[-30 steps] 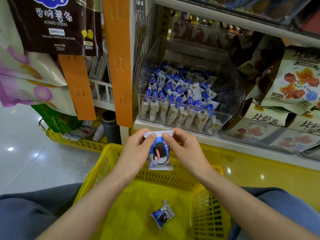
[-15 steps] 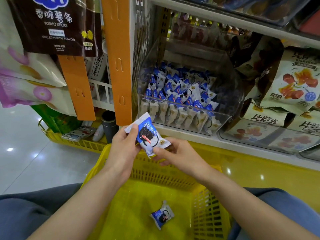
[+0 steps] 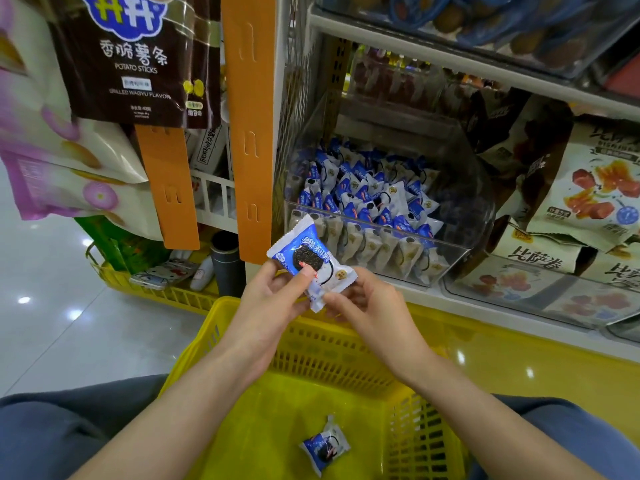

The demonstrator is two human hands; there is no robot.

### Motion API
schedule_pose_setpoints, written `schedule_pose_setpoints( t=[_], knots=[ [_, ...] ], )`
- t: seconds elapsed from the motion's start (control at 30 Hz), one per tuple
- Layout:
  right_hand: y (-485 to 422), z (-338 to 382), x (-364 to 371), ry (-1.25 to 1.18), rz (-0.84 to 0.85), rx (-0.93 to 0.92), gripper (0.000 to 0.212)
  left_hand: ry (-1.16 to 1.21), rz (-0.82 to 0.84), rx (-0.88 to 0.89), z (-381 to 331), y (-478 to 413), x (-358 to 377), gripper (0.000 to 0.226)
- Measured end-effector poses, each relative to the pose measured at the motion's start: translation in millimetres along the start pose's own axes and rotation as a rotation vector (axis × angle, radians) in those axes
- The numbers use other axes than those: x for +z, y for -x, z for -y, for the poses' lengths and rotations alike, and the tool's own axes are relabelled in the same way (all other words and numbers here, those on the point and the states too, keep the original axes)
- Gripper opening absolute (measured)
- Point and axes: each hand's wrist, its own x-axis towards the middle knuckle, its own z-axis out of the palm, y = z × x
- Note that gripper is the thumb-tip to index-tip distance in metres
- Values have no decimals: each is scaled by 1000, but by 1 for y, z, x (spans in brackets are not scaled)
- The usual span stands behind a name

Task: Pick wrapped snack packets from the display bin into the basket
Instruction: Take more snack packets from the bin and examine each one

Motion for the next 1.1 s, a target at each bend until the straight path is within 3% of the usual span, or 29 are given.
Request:
schedule_pose_setpoints(
  t=[0.07,0.13,0.3,0.37,0.5,0.7,0.9,1.0,1.1],
  knots=[
    [-1,3,-7,180,-33,-125,27,10,8,25,-7,-2,-3,26],
    [-8,11,-16,181,-77,-188,32,34,-4,53,-13,-6,-10,25],
    [-74,28,-47,297,-319,-280,22,22,-23,131,-21,-14,-22,30],
    [-112,29,-54,392,-297,-173,23,7,-20,131,-23,-17,-23,39],
    [-168,19,-57,604,-61,157,38,-22,-34,119,-26,-22,-28,33],
    [-193,15,-52,883,22,280,45,-14,-50,160,-32,-28,-35,42],
    [-191,15,-55,718,84,294,29,1,-60,190,-35,-27,-36,43],
    [-176,18,-59,582,-127,163,14,-20,-47,211,-37,-26,-37,41],
    [-148,36,-63,349,-395,-58,24,-27,-51,237,-37,-25,-35,46]
  ],
)
